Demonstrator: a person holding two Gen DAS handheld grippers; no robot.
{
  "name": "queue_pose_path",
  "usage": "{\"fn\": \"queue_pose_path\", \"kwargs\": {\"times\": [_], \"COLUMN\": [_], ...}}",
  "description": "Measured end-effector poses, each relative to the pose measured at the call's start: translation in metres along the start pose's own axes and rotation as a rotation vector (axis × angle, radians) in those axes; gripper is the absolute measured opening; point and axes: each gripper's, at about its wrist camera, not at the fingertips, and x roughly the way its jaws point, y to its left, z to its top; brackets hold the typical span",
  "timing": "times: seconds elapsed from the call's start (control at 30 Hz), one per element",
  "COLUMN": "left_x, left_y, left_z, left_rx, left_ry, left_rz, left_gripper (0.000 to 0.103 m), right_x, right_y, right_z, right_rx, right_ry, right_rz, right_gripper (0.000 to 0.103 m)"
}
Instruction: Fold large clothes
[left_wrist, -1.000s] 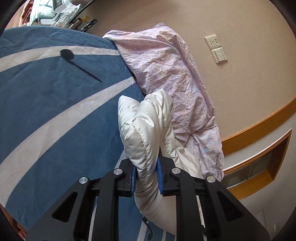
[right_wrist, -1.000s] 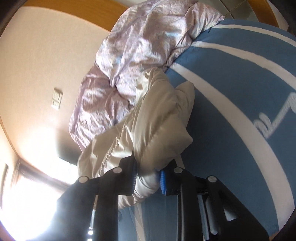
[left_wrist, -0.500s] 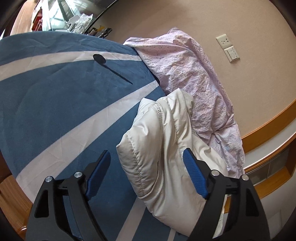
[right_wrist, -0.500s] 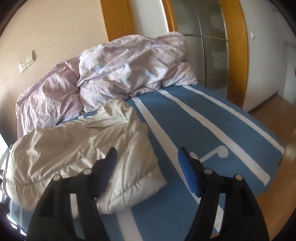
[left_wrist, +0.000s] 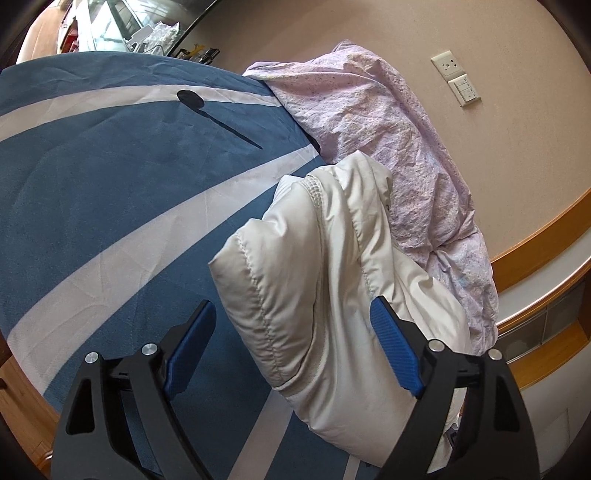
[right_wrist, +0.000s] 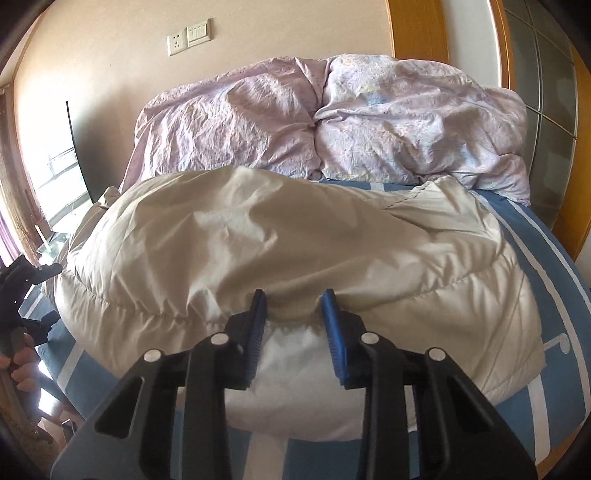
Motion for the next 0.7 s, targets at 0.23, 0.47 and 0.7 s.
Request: {"fn": "queue_pose_path", "kwargs": {"times": [0.23, 0.47, 0.7], "left_x": [0.006, 0.009, 0.012], "left_y": [-0.006, -0.005, -0.005], "left_z": [-0.001, -0.001, 0.002], "left_rx": [0.004, -0.006, -0.019], "left_ry": [-0.005, -0.021, -0.018], "left_rz": [-0.003, -0.026, -0.065], "left_gripper": [0.085, 0.082, 0.076], "right_x": [0.026, 0.047, 0.055], "right_y": [0.016, 0.018, 0.016], "right_z": [-0.013, -0.018, -0.021], "right_rx": [-0.001, -0.01, -0.006], "right_ry": [0.083, 0.143, 0.163], "right_rz": [0.017, -0.011, -0.008], "right_gripper": [0.031, 0.031, 0.031]}}
